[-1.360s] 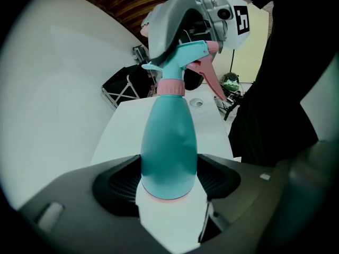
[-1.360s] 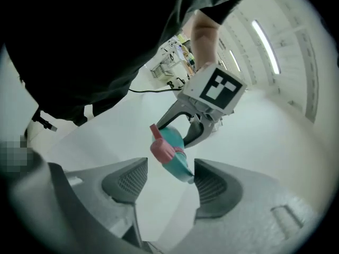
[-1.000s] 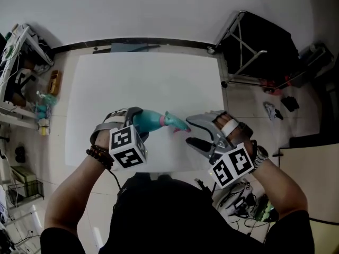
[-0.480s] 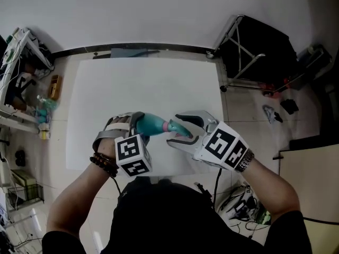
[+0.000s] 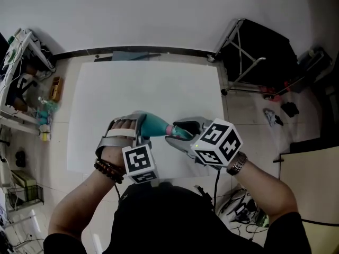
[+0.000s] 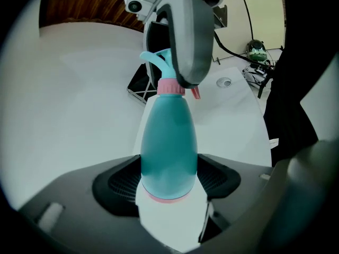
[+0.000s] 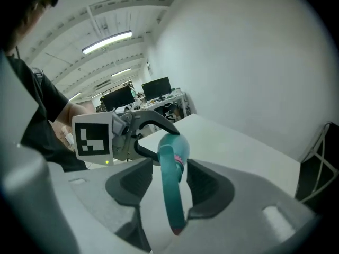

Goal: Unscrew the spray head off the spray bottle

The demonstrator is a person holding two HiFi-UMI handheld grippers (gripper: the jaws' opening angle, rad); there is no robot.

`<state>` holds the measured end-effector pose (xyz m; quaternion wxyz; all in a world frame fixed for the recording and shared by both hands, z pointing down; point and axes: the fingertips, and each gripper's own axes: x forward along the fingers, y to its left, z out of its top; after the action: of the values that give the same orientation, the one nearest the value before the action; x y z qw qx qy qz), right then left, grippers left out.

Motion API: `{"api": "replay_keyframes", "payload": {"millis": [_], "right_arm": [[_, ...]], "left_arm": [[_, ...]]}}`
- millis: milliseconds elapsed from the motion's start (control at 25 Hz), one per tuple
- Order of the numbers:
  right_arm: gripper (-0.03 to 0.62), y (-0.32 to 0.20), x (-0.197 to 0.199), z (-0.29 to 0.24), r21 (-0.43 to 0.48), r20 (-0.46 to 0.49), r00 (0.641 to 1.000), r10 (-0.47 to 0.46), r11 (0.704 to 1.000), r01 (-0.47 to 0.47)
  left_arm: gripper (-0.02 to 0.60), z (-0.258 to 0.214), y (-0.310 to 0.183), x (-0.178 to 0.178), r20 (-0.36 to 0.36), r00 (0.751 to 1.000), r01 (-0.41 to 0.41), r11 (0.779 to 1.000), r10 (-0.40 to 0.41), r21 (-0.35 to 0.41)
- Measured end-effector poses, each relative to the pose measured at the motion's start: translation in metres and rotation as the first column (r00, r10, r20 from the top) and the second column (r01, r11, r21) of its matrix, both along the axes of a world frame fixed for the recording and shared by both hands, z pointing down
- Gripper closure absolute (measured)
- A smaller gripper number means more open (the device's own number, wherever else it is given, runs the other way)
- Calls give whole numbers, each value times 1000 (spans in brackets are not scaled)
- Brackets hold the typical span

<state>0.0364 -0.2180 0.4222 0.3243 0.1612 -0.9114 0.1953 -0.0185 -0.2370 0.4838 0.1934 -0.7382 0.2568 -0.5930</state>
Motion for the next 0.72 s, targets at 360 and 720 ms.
{"api": "replay_keyframes", "payload": {"millis": [360, 720], "right_arm": [[474, 14, -1, 3, 239, -181, 967, -176, 947, 217], [476, 53, 2, 13, 495, -570, 715, -404, 526, 692]], "left_arm": [[227, 11, 18, 7, -34, 999, -36, 987, 31, -154], [227, 22, 54, 14, -84, 991, -129, 915, 105, -383]]}}
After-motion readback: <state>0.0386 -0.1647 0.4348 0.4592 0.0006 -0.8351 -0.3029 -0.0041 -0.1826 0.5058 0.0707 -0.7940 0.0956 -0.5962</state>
